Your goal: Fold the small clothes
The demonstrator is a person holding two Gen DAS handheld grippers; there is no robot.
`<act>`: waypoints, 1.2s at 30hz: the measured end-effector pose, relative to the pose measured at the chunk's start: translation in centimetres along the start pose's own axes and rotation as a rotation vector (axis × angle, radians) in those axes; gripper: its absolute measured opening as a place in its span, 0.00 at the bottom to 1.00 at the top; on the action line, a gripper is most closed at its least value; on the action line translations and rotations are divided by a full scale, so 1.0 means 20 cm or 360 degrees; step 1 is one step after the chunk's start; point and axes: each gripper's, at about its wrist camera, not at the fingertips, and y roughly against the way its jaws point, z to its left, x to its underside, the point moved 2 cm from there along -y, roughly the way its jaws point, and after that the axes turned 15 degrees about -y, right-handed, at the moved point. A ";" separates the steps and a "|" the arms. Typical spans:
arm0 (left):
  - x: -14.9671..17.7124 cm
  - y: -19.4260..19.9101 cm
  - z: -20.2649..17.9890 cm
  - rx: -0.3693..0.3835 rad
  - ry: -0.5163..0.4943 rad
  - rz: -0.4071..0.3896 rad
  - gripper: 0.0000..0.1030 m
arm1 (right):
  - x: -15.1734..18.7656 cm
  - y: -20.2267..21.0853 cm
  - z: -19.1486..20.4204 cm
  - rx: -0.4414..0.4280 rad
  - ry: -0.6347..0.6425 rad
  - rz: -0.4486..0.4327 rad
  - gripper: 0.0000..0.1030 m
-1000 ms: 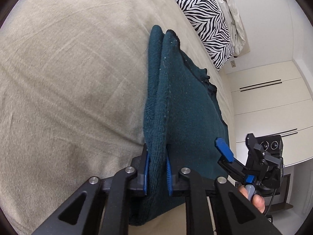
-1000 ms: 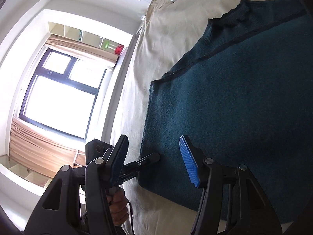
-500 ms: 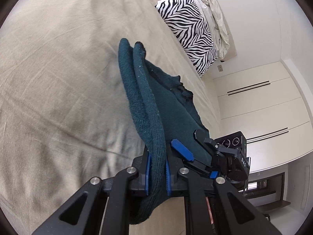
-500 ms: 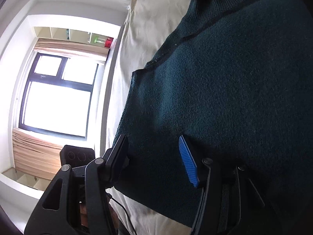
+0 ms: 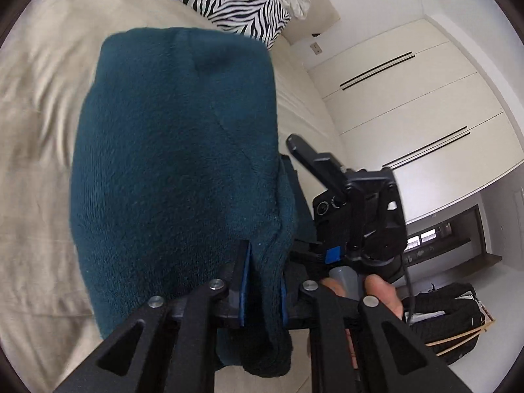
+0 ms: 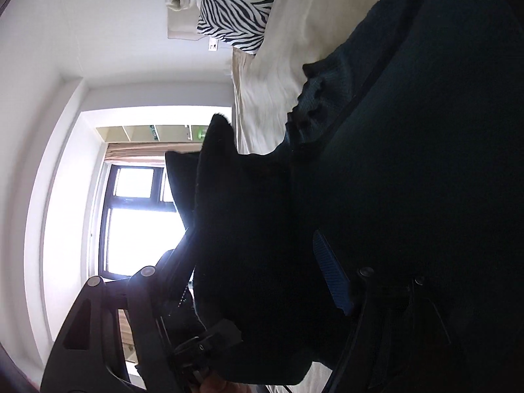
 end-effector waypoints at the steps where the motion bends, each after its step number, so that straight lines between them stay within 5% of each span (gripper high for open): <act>1: 0.03 -0.04 0.01 -0.0030 0.0010 0.0027 0.26 | -0.03 0.04 -0.03 0.0004 -0.0032 -0.0014 0.71; 7: 0.15 0.01 -0.05 0.0029 -0.0094 -0.0012 0.58 | -0.08 0.08 -0.04 0.0055 -0.0006 0.0032 0.71; 15: 0.29 0.25 0.02 -0.0097 -0.0135 -0.0096 0.58 | 0.02 -0.08 -0.01 0.0360 0.0204 0.0053 0.68; 17: 0.30 0.27 0.07 -0.0103 -0.0082 -0.0099 0.58 | 0.03 -0.12 0.00 0.0517 0.0298 0.0051 0.49; 19: 0.30 0.27 0.06 -0.0111 -0.0069 -0.0109 0.58 | 0.04 -0.15 -0.01 0.0677 0.0355 0.0038 0.19; 36: 0.15 0.12 -0.17 -0.0199 -0.0268 -0.0063 0.61 | -0.07 0.38 -0.03 0.0785 0.0430 -0.0255 0.14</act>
